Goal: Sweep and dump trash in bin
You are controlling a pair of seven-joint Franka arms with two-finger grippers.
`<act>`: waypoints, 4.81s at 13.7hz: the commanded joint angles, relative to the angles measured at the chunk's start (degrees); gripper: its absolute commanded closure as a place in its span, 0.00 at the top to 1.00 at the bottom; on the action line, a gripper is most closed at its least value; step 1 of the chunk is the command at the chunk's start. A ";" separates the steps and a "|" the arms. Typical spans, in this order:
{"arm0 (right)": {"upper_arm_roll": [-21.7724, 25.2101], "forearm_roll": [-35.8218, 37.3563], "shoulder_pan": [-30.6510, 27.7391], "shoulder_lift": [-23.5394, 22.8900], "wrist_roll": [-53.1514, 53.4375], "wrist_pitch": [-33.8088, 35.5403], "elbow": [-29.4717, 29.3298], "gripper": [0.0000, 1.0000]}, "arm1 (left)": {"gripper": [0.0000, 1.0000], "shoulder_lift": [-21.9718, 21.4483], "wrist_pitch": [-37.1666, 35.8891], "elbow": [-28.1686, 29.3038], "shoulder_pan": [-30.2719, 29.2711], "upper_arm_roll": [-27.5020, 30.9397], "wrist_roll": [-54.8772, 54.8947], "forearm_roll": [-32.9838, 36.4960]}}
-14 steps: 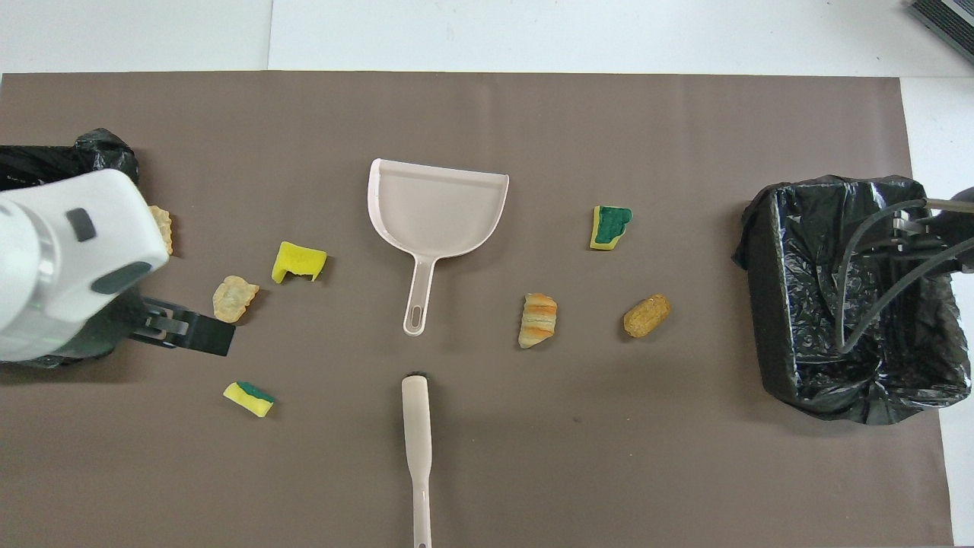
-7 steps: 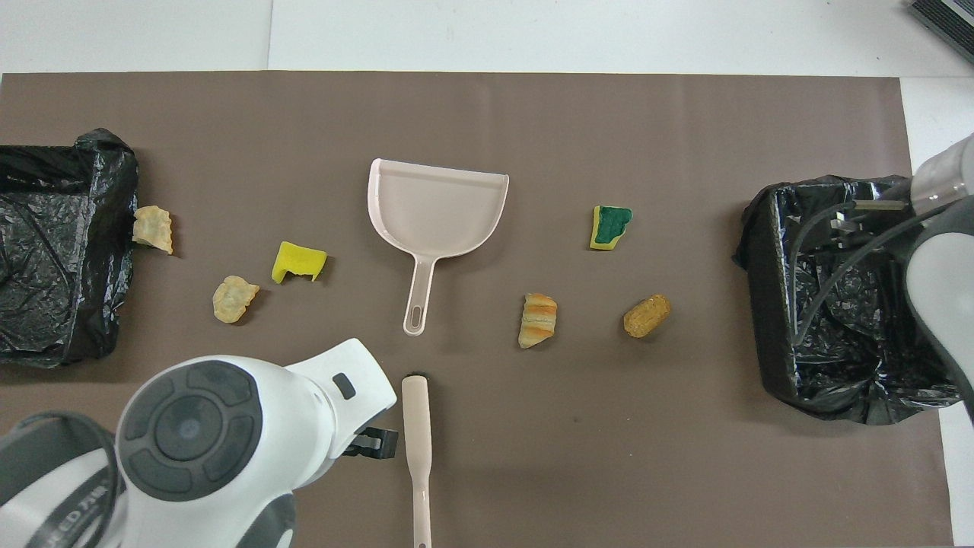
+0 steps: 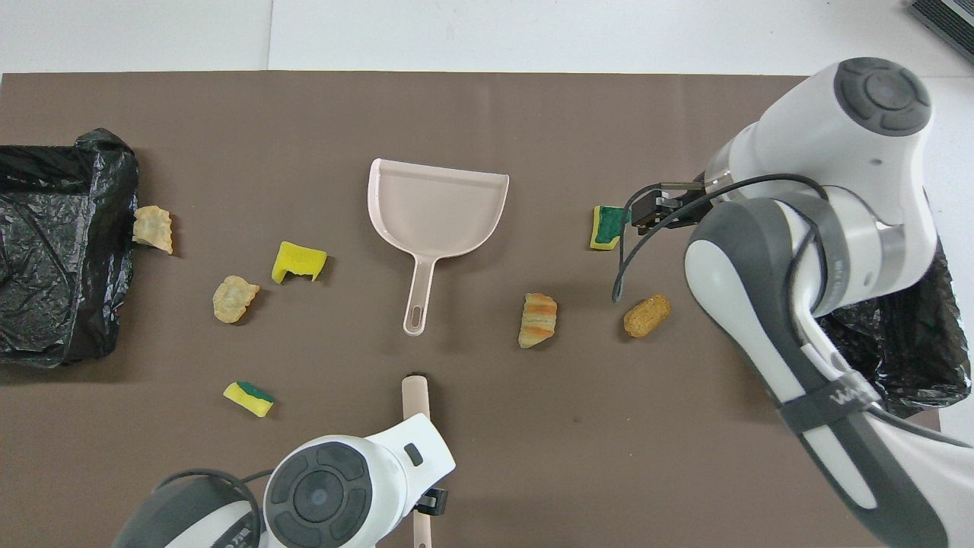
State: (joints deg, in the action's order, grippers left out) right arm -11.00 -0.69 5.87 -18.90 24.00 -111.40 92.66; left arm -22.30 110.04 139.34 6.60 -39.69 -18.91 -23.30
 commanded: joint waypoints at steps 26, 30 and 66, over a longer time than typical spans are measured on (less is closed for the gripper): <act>-0.34 4.12 9.85 -1.84 16.78 -7.52 0.69 1.00 | 0.00 -4.15 -10.80 0.40 1.31 15.51 5.18 6.67; -0.16 5.43 16.35 -3.42 23.00 -8.04 -0.36 1.00 | 0.00 -6.34 -14.49 4.53 0.78 25.51 25.01 10.01; -2.27 13.63 24.11 -6.95 10.83 -7.35 -3.27 0.00 | 0.00 20.71 -0.96 -20.60 -3.09 48.21 22.26 40.96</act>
State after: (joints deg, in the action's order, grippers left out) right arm -12.19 15.86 31.92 -28.59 38.41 -120.42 88.45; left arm -1.97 109.53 118.38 2.76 8.25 8.04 15.61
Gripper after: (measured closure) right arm 0.687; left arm 0.731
